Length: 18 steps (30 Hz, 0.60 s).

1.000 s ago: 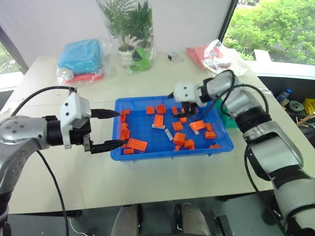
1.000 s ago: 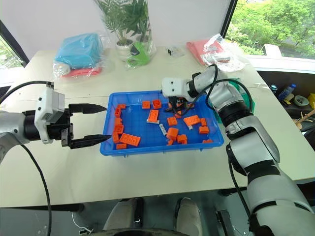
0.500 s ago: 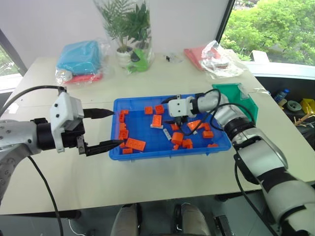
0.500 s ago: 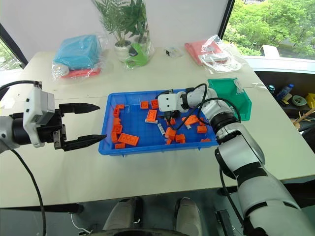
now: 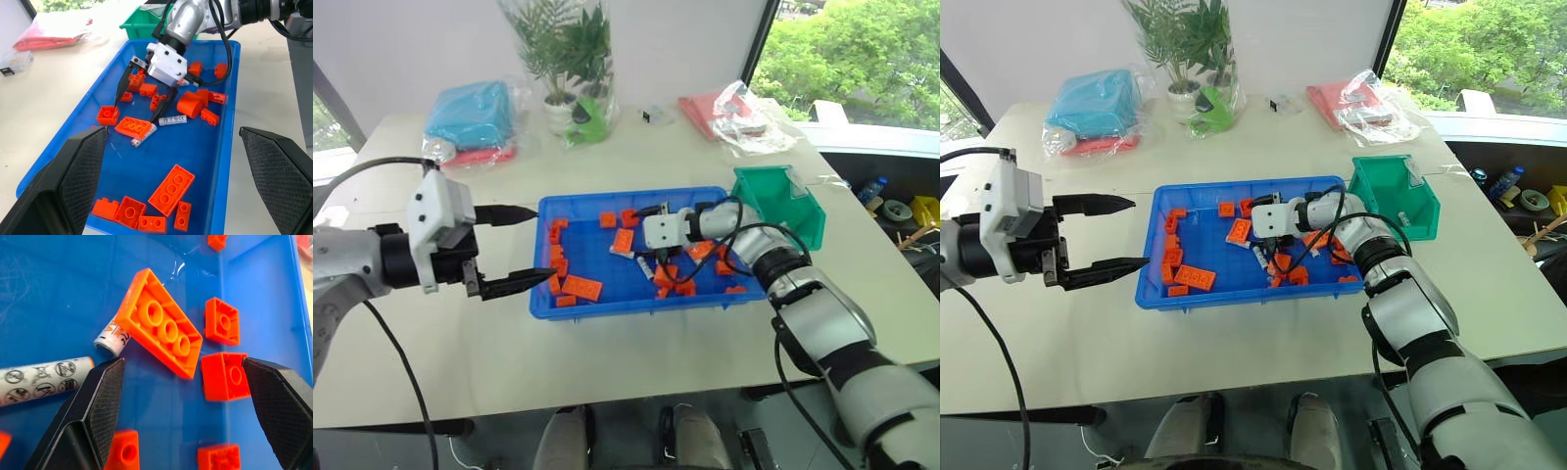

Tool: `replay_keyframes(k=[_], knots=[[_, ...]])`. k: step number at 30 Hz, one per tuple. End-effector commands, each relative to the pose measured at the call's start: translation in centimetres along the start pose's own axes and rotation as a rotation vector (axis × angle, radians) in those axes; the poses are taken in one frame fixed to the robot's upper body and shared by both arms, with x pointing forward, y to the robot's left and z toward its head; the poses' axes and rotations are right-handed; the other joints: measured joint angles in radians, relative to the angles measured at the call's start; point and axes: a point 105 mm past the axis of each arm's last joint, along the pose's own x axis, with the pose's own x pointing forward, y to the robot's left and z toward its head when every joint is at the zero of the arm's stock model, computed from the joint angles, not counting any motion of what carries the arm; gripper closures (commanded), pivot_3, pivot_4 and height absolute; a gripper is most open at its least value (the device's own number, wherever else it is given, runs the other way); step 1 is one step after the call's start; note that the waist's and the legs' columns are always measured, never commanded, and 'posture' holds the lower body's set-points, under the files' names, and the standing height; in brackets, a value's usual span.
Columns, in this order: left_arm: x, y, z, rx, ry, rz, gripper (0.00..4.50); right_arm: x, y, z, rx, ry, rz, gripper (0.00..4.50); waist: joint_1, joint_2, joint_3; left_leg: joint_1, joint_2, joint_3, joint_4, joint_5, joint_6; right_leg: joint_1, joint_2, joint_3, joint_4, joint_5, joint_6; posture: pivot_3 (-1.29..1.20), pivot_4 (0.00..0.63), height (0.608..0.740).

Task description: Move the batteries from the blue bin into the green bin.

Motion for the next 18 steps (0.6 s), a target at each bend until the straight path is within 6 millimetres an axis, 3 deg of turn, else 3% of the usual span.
replay_keyframes(k=[1, 3, 6, 12, 15, 18], knots=[[-0.2, 0.3, 0.9, 0.044, -0.006, 0.002, 0.0, 0.5, -0.6, 0.9, 0.003, -0.045, -0.067, 0.6, 0.0, 0.0, 0.0, 0.0, 0.0, 0.0, 0.0, 0.0, 0.0, 0.0, 0.0, 0.0, 0.0, 0.0, 0.0, 0.0, 0.15, 0.673], [-0.3, 0.4, 1.0, 0.048, -0.005, 0.002, 0.0, 0.8, -0.7, 1.1, 0.019, -0.06, -0.093, 0.6, 0.0, 0.0, 0.0, 0.0, 0.0, 0.0, 0.0, 0.0, 0.0, 0.0, 0.0, 0.0, 0.0, 0.0, 0.0, 0.0, 0.15, 0.673], [-0.3, 0.5, 1.1, 0.051, -0.004, 0.003, 0.0, 1.1, -1.0, 1.5, 0.042, -0.083, -0.124, 1.46, 0.0, 0.0, 0.0, 0.0, 0.0, 0.0, 0.0, 0.0, 0.0, 0.0, 0.0, 0.0, 0.0, 0.0, 0.0, 0.0, 0.15, 0.673], [-0.3, 0.6, 1.1, 0.056, -0.006, 0.004, 0.0, 1.2, -1.6, 1.9, 0.058, -0.094, -0.16, 4.45, 0.001, -0.001, 0.0, 0.0, 0.0, 0.0, 0.0, 0.0, 0.0, 0.0, 0.0, 0.0, 0.001, 0.0, 0.0, 0.0, 0.15, 0.673], [-0.3, 0.7, 1.1, 0.058, -0.007, 0.006, 0.0, 1.6, -2.3, 2.8, 0.08, -0.123, -0.179, 4.45, 0.0, -0.001, 0.0, 0.0, 0.0, 0.0, 0.0, 0.0, 0.0, 0.0, 0.0, 0.0, 0.001, 0.0, 0.0, 0.0, 0.15, 0.673], [-0.2, 0.8, 1.1, 0.06, -0.013, 0.009, 0.0, 3.0, -2.6, 5.0, 0.102, -0.188, -0.177, 4.45, -0.003, -0.001, 0.0, 0.001, 0.0, 0.0, 0.0, 0.0, 0.0, 0.0, 0.0, 0.0, 0.001, 0.0, 0.0, 0.0, 0.15, 0.673]])
